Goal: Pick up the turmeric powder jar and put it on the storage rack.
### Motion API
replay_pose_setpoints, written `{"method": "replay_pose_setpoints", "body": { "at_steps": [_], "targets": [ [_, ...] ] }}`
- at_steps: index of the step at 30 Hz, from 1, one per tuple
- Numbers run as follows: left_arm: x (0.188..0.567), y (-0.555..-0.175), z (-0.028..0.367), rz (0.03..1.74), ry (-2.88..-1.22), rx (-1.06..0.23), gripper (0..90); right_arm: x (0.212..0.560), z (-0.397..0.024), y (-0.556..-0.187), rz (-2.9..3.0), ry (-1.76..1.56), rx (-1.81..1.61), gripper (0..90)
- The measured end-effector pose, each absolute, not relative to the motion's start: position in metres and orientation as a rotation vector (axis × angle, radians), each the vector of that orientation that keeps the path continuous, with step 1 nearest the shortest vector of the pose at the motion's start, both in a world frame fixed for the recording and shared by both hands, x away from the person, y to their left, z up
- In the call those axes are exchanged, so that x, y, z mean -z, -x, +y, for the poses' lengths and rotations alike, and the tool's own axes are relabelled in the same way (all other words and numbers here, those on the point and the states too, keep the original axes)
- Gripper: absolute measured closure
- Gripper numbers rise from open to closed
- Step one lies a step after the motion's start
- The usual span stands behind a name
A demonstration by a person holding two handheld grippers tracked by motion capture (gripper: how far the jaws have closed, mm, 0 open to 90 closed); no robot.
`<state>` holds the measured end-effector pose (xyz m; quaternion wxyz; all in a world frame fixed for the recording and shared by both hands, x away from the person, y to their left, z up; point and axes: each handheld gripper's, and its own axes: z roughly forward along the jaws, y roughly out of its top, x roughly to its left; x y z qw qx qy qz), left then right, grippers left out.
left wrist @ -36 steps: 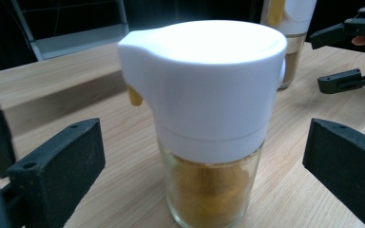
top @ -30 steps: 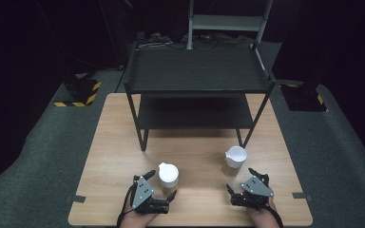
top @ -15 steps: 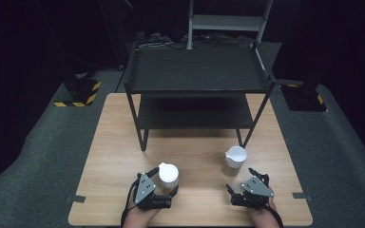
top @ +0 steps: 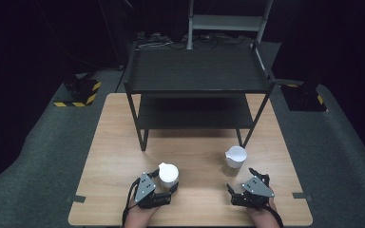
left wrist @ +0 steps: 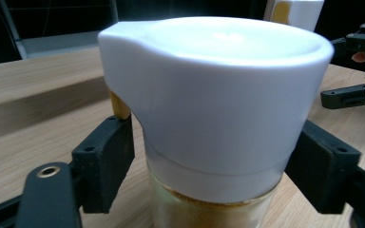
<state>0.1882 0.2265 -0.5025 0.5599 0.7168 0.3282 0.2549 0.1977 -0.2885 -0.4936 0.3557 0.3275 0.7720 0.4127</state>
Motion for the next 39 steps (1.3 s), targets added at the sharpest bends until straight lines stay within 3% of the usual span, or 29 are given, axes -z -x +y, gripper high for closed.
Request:
{"method": "replay_pose_setpoints", "body": {
  "at_steps": [6,39],
  "targets": [
    [0.505,-0.188,0.226,0.758,-1.683,-0.597,29.9,0.494,-0.289,-0.198,1.994,-0.848,-1.067,0.3],
    [0.487,-0.173,0.232,0.791,-1.594,-0.665,30.4,0.493,-0.289,-0.199,1.998,-0.851,-1.067,0.4]
  ]
}}
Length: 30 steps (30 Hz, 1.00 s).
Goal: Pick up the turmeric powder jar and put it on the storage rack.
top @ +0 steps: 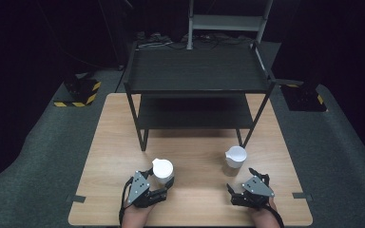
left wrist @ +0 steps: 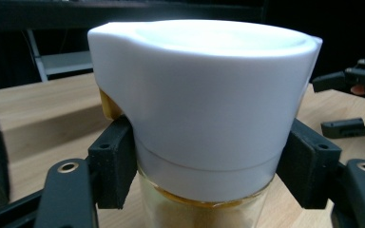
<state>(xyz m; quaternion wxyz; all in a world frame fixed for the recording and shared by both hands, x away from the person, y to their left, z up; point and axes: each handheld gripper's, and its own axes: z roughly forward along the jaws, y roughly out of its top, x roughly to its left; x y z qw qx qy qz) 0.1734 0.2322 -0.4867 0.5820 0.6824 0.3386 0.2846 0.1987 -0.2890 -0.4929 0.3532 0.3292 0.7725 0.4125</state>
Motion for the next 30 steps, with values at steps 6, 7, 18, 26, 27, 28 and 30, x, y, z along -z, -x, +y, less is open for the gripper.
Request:
{"method": "replay_pose_setpoints", "body": {
  "at_steps": [6,7,18,26,27,28,30],
  "targets": [
    [0.476,-0.170,0.231,0.778,-1.585,-0.680,30.4,0.493,-0.288,-0.199,1.999,-0.852,-1.062,0.5],
    [0.474,-0.170,0.231,0.778,-1.581,-0.680,30.4,0.493,-0.288,-0.199,2.000,-0.849,-1.062,0.5],
    [0.456,-0.171,0.231,0.780,-1.533,-0.704,30.5,0.493,-0.288,-0.198,1.996,-0.854,-1.064,0.5],
    [0.440,-0.174,0.231,0.777,-1.514,-0.719,30.5,0.493,-0.289,-0.199,1.995,-0.860,-1.068,0.5],
    [0.438,-0.174,0.232,0.775,-1.511,-0.720,30.5,0.493,-0.289,-0.199,1.996,-0.860,-1.067,0.5],
    [0.436,-0.175,0.232,0.772,-1.508,-0.723,30.4,0.493,-0.289,-0.199,1.996,-0.859,-1.066,0.5],
    [0.431,-0.176,0.232,0.770,-1.504,-0.729,30.4,0.493,-0.289,-0.199,1.996,-0.860,-1.067,0.5]
  ]
}}
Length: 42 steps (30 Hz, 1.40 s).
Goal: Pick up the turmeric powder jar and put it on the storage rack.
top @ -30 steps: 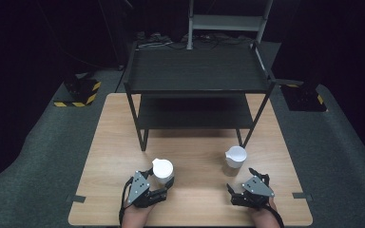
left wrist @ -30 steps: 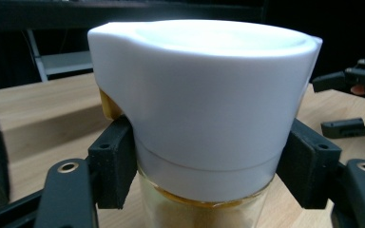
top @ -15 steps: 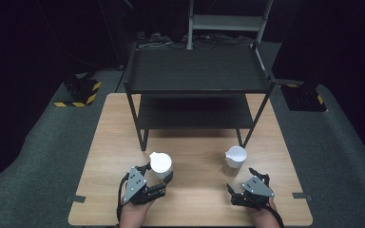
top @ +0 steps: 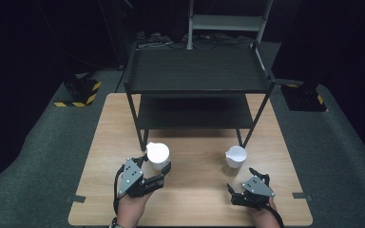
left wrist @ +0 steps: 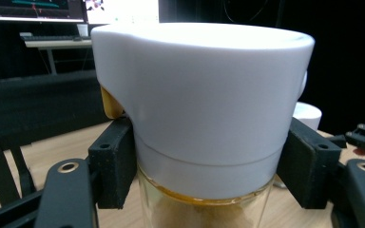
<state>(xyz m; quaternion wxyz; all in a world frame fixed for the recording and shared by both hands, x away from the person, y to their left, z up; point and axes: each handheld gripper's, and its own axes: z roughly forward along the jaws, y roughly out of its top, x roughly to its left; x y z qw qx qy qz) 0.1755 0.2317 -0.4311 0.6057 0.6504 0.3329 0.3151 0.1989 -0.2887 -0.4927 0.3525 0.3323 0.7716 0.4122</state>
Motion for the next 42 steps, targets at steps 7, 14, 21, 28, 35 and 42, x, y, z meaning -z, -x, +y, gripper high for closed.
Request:
{"method": "replay_pose_setpoints", "body": {
  "at_steps": [7,14,21,28,35,42],
  "targets": [
    [0.418,-0.179,0.233,0.761,-1.484,-0.740,30.5,0.493,-0.290,-0.199,1.994,-0.869,-1.075,0.5],
    [0.404,-0.183,0.233,0.753,-1.483,-0.757,30.5,0.493,-0.291,-0.200,1.995,-0.870,-1.079,0.5],
    [0.389,-0.190,0.233,0.744,-1.475,-0.764,30.4,0.493,-0.292,-0.200,1.996,-0.874,-1.086,0.5],
    [0.372,-0.196,0.229,0.722,-1.465,-0.782,30.4,0.493,-0.292,-0.200,1.995,-0.873,-1.086,0.4],
    [0.358,-0.202,0.227,0.716,-1.456,-0.795,30.4,0.493,-0.293,-0.200,1.994,-0.874,-1.091,0.5],
    [0.342,-0.207,0.226,0.700,-1.447,-0.817,30.4,0.493,-0.293,-0.200,1.995,-0.879,-1.096,0.4]
  ]
}}
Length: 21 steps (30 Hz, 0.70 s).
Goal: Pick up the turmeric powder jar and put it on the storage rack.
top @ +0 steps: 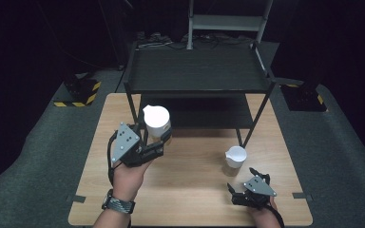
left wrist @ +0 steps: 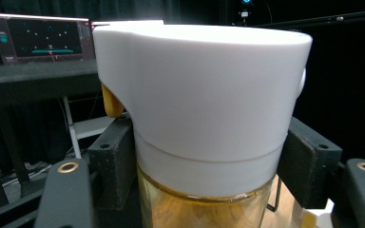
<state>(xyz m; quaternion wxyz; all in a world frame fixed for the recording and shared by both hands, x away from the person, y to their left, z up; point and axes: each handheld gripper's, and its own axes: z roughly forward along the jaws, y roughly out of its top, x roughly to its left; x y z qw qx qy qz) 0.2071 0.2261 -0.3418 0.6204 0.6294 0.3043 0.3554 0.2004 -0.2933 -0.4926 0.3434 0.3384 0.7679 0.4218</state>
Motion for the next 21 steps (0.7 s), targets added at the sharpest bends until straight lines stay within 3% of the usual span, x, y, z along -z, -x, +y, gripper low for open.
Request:
{"method": "replay_pose_setpoints", "body": {
  "at_steps": [21],
  "targets": [
    [0.306,-0.223,0.229,0.682,-1.389,-0.837,30.4,0.493,-0.295,-0.201,1.993,-0.885,-1.104,0.5]
  ]
}}
